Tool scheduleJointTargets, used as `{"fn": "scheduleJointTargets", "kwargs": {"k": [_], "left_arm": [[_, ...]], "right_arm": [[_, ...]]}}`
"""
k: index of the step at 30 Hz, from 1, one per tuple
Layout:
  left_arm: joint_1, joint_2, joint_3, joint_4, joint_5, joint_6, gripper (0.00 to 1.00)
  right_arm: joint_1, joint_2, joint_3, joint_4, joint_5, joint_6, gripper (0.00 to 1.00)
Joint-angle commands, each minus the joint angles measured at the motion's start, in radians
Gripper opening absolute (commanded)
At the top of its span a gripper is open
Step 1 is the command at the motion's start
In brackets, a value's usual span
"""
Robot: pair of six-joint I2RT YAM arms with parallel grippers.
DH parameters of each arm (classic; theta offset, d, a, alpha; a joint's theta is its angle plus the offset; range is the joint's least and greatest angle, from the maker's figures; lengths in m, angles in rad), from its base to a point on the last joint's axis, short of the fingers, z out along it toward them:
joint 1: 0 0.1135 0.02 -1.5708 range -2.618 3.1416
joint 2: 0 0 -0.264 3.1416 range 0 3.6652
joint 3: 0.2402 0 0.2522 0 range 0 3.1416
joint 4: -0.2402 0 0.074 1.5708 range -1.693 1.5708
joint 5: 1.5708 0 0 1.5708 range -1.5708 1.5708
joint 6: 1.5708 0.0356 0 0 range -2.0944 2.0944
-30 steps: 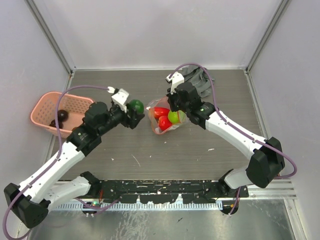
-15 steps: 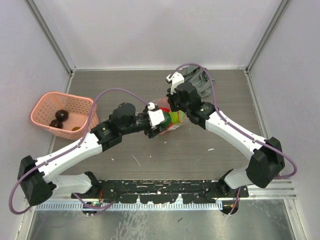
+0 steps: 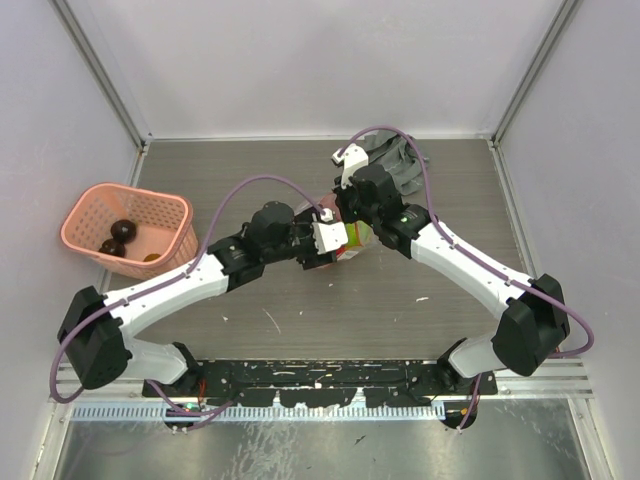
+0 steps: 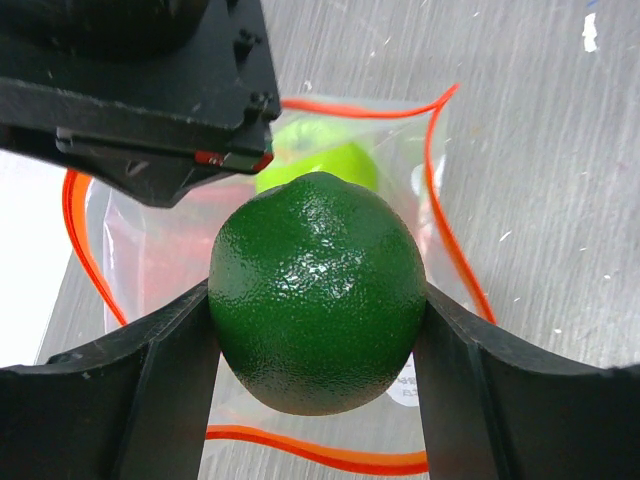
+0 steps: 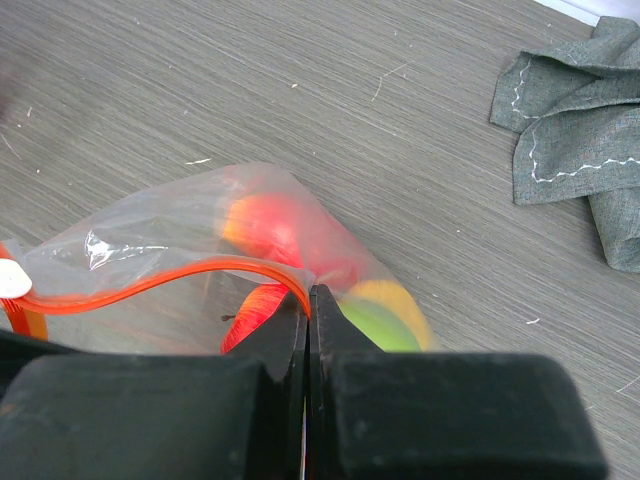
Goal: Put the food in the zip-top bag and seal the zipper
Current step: Place the fake fruit in the zipper food storage bag.
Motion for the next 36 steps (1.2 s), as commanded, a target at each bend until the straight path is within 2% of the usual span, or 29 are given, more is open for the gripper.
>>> {"fn": "scheduleJointTargets", "kwargs": {"k": [1,5,12,19,36], "left_arm": [[0.001,0.013,0.025,0.090,-0.125,0.000,0.21],[0.001,0.038,0.022,0.132,-0.226,-0.028,0.28],[0.001,0.080,0.017,0.221,-0.321,-0.087,0.48],[0.001,0.123,0.020,0.295,-0.425,-0.122,0.58],[0.001,0.076,-0.029,0.301,-0.434,-0.164,0.83]], "right_arm": [[-0.005,-0.033,0.016,0.039,0.008,0.000,0.01],[-0.004,-0.035,0.016,0.039,0.006,0.001,0.01],[-0.005,-0.035,0.016,0.041,0.001,0.003,0.01],[-0.004,-0.035,0.016,0.041,0.001,0.003,0.01],[-0.004,-0.026,0.019,0.042,-0.008,0.006,0.01]]}}
